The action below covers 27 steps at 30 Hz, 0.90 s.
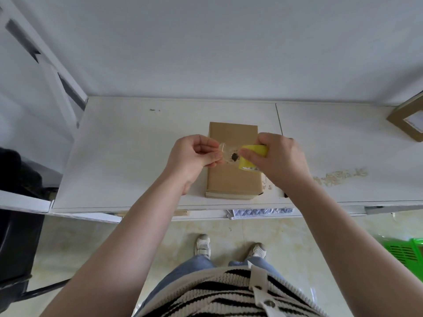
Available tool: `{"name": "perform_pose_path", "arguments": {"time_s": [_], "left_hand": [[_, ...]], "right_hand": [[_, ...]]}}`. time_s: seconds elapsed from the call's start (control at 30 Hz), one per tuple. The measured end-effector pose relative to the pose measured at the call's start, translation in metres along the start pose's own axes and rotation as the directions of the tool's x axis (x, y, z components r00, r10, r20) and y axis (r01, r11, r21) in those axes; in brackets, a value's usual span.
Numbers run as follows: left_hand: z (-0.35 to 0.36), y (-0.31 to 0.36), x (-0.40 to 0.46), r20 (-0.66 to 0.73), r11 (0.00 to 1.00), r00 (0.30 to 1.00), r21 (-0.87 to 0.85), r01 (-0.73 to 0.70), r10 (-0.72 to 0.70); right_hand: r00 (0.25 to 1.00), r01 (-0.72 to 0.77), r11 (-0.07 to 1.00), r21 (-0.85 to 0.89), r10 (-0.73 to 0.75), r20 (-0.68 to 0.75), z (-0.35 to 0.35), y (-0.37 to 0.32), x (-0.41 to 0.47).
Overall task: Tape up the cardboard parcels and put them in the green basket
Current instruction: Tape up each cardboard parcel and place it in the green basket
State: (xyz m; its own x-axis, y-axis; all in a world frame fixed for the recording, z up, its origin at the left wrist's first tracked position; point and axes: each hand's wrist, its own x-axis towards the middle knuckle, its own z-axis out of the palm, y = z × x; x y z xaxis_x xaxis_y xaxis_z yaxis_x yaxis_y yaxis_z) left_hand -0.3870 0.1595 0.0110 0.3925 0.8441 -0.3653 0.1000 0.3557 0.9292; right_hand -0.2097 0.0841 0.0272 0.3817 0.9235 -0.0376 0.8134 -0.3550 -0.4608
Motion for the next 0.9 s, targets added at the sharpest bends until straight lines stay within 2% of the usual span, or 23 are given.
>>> {"name": "perform_pose_path", "arguments": {"time_s": [0.13,0.27,0.4,0.53,0.6,0.67,0.77,0.83,0.9], "left_hand": [[-0.003,-0.003,-0.001,0.056,0.999,0.998,0.037,0.02,-0.022],[-0.002,-0.008,-0.001,0.022,0.998,1.0,0.06,-0.014,0.013],[-0.002,-0.018,-0.002,0.006,0.992,0.998,-0.11,0.06,-0.06],[0.002,-0.022,0.0,0.097,0.947,0.99,-0.294,0.127,-0.103],[0.004,-0.022,0.001,0.151,0.933,0.982,-0.322,0.158,-0.114],[0.01,-0.022,0.001,0.12,0.964,0.987,-0.23,0.134,-0.109],[0.011,-0.019,0.01,-0.112,0.997,0.991,0.037,-0.071,0.075],[-0.001,-0.015,0.019,-0.203,0.984,0.964,0.081,-0.157,0.171],[-0.018,-0.014,0.026,-0.22,0.977,0.953,0.084,-0.194,0.208]], "right_hand": [[1.0,-0.017,1.0,0.002,0.016,0.024,0.004,0.002,-0.004],[1.0,0.024,0.999,-0.029,-0.024,-0.011,0.005,0.002,-0.004],[1.0,0.004,1.0,0.002,-0.004,0.016,0.006,0.002,-0.004],[0.999,0.015,1.0,-0.002,-0.015,0.033,-0.001,0.004,0.003],[0.999,0.03,0.999,-0.034,-0.029,0.034,-0.002,0.005,0.006],[0.998,0.039,0.998,-0.052,-0.037,0.049,0.001,0.004,0.006],[0.994,0.068,0.997,-0.045,-0.064,0.094,0.005,0.003,0.006],[0.995,0.053,0.998,-0.026,-0.051,0.083,-0.002,0.01,0.012],[0.999,0.027,0.995,-0.099,-0.023,0.044,-0.013,0.02,0.023]]}}
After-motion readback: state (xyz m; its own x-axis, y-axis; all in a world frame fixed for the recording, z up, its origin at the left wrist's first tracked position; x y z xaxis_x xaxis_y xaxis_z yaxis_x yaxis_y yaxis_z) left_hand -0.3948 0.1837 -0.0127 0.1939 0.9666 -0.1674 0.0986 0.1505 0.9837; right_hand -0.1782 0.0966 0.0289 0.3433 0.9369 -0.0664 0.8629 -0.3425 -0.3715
